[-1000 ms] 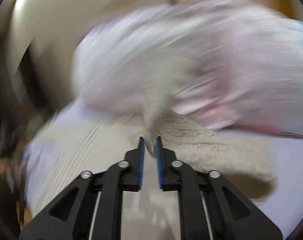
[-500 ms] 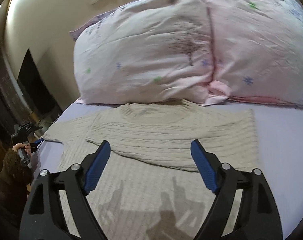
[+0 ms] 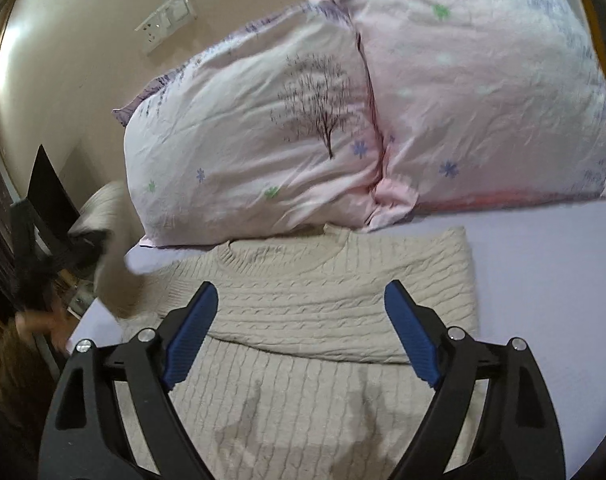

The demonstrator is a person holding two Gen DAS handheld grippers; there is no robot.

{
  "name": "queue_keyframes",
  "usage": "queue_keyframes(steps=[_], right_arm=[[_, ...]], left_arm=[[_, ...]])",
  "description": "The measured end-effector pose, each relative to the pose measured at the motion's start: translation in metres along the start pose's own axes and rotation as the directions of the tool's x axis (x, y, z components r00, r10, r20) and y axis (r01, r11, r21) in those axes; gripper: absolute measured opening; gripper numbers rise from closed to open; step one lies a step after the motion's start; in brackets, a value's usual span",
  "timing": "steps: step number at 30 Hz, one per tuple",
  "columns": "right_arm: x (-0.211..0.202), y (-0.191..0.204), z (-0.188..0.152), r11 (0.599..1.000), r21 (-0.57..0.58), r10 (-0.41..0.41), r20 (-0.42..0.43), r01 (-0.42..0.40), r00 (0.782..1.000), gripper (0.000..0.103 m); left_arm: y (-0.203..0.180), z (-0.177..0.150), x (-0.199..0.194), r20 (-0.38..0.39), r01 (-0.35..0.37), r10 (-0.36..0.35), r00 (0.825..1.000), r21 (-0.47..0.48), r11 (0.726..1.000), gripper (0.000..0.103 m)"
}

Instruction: Fold small clothes

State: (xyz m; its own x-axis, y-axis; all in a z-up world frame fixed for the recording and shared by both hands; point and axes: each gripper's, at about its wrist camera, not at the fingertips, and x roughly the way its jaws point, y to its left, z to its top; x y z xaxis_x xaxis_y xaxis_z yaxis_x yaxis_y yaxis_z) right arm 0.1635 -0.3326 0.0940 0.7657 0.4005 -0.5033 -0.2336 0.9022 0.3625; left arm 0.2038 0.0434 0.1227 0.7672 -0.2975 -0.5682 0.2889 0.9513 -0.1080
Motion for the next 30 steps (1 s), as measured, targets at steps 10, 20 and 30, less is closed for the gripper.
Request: queue_keyframes(steps=[10,20,30], right_arm=[[0.035,-0.067,-0.006,0.960,0.281,0.042,-0.161,0.005,0.986,0.052],[0.081,-0.104,0.013,0.887,0.457,0.014,-0.154,0.058,0.988,0.028],[0.135,-0.087,0.033,0.919,0.378,-0.025,-0.234,0.114,0.972,0.030]], left_arm=[[-0.080,-0.068,-0.002,-0.159,0.091,-0.054,0.986,0.231,0.969,0.053],[0.020,-0.128,-0.070,-0.232,0.079,-0.112,0.966,-0.150,0.986,0.060],[0.029,-0.159,-0.071,-0.291,0.067,-0.127,0.948,-0.205,0.976,0.065]])
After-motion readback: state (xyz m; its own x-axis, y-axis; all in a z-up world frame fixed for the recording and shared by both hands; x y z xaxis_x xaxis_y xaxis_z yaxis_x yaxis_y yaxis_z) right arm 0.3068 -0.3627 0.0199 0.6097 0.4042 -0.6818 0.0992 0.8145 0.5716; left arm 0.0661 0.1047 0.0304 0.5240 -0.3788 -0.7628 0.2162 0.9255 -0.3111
